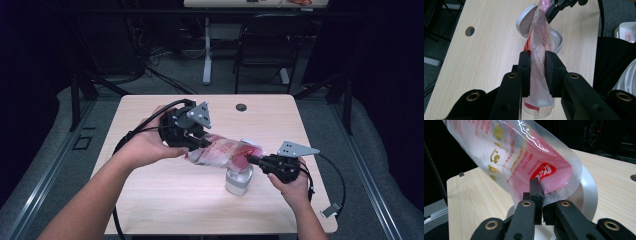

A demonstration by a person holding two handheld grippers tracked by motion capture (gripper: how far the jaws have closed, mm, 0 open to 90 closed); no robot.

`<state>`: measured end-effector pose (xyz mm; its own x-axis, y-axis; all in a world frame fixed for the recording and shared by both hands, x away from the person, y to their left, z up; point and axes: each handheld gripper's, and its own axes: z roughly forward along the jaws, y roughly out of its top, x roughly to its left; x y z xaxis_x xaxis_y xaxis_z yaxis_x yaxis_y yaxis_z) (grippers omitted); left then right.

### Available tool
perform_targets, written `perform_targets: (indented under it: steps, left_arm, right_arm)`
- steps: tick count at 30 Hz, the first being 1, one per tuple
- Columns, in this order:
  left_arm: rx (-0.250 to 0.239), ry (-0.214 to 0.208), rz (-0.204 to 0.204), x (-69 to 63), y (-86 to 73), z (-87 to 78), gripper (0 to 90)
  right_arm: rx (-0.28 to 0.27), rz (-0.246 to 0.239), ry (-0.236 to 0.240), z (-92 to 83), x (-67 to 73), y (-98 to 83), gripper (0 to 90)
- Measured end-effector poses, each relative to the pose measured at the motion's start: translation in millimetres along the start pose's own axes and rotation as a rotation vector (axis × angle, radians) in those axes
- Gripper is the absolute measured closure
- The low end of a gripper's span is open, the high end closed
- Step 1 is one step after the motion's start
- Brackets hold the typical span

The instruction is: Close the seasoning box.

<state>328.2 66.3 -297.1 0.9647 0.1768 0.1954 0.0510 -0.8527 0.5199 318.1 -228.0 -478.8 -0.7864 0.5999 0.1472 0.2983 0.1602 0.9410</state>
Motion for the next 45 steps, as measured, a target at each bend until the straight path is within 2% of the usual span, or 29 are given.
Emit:
perform_targets:
  steps: [11,23,29,45]
  left_arm:
    - [-0.006,0.001,0.000,-0.9,0.9,-0.2,76.1]
    - [-0.006,0.001,-0.004,-0.3,0.5,0.1,76.2]
    - [-0.002,0.000,0.008,0.1,1.9,-0.3,76.1]
    - [-0.023,-0.005,0.001,-0.2,3.2,-1.2,76.3]
  right_arm:
    - [0.020,-0.005,-0.003,0.7,-0.5,-1.2,88.2]
    - [0.018,-0.004,-0.001,-0.2,-1.3,-1.1,88.6]
    - [0.022,-0.005,-0.004,-0.5,-1.2,-1.0,88.7]
    - [0.015,-0.011,-0.010,-3.6,-1.0,0.9,88.8]
